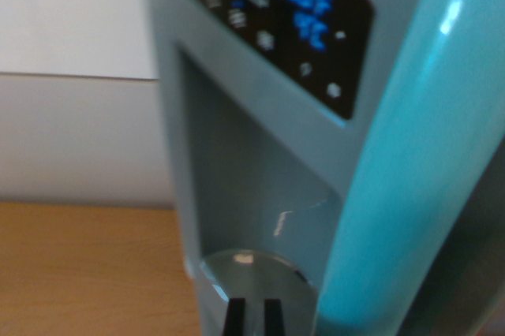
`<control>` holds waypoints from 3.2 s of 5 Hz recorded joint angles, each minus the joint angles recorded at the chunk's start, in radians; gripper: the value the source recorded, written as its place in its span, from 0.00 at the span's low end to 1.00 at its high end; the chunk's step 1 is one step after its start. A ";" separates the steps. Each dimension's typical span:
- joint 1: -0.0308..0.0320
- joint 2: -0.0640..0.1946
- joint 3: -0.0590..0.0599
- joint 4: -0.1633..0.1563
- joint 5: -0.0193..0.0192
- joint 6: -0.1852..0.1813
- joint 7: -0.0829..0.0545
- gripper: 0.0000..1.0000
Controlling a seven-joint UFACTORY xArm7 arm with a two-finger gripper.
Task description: Close fridge door
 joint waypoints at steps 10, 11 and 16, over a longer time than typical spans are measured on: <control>-0.0001 0.176 -0.130 0.131 0.0000 -0.001 0.000 1.00; -0.0001 0.214 -0.149 0.167 0.0000 -0.001 0.000 1.00; -0.0001 0.289 -0.173 0.238 0.0000 -0.001 0.000 1.00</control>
